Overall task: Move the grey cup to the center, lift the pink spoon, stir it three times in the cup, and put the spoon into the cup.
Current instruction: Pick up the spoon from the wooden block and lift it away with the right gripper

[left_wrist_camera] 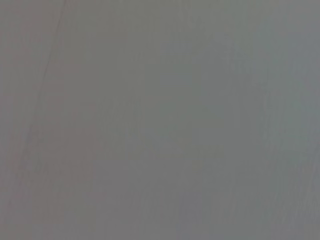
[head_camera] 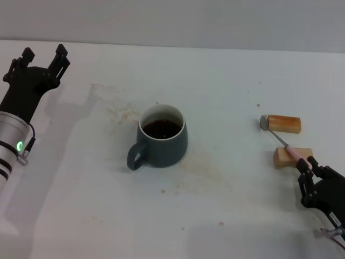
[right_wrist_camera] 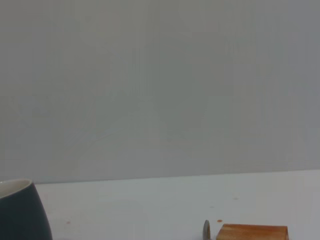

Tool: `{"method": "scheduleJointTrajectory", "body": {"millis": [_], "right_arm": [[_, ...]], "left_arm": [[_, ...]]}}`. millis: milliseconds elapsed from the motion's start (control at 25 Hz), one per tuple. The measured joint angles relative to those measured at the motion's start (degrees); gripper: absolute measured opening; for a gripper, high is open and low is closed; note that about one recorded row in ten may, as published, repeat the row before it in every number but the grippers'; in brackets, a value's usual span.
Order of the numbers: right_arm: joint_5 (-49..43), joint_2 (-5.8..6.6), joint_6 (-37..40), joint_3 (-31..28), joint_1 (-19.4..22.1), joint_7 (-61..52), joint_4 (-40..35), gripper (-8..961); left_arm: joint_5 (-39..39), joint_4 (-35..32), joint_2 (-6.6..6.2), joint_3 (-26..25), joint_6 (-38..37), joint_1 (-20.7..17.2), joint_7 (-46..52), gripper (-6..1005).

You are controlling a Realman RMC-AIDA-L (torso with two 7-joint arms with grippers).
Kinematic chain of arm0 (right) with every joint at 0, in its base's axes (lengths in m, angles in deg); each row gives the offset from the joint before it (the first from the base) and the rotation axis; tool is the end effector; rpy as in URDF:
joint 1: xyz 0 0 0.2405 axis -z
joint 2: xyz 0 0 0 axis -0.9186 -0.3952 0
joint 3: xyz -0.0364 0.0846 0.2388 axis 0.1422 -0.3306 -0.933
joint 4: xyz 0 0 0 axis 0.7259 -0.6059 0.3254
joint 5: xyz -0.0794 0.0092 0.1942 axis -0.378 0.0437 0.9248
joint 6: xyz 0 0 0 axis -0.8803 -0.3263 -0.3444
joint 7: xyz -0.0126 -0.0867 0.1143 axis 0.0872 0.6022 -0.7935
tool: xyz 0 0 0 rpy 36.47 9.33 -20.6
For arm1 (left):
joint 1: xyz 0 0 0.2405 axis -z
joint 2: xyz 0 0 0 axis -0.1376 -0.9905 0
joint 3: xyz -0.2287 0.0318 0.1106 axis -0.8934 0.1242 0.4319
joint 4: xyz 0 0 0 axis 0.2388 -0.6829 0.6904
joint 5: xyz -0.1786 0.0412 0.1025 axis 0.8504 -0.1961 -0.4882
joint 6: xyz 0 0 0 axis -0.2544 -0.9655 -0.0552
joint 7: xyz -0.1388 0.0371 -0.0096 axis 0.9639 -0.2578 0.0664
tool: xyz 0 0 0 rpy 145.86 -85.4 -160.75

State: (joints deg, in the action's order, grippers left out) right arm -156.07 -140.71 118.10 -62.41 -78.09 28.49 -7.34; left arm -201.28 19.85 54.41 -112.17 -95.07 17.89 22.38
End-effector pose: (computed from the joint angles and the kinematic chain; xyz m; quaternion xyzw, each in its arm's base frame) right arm 0.3469 0.2067 -0.0770 -0.7510 0.3093 0.3006 0.4999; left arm -0.3082 0.3525 -0.0134 -0.6688 -0.3045 -0.3822 0.5603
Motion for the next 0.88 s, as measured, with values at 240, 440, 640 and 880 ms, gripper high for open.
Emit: {"method": "scheduleJointTrajectory", "body": {"millis": [240,440,640,880], "right_arm": [[0.00,0.00,1.28,-0.06,-0.57,0.00,0.29,108],[-0.01,-0.03,2.33,-0.54,-1.25,0.00,0.49,107],[0.00,-0.06,2.98,-0.67,-1.30,0.00,0.59,108],[0.00,-0.02,5.06,-0.66,-1.99,0.00,0.61,109]], "left_arm": [[0.00,0.00,0.00,0.00,0.05,-0.03,0.00,827],[0.00,0.00,0.00,0.00,0.24,-0.04,0.00,827],[0.00,0.00,0.06,0.00,0.25,-0.24,0.03,827],[0.00,0.00,0.10,0.00,0.27,-0.20,0.06,827]]}}
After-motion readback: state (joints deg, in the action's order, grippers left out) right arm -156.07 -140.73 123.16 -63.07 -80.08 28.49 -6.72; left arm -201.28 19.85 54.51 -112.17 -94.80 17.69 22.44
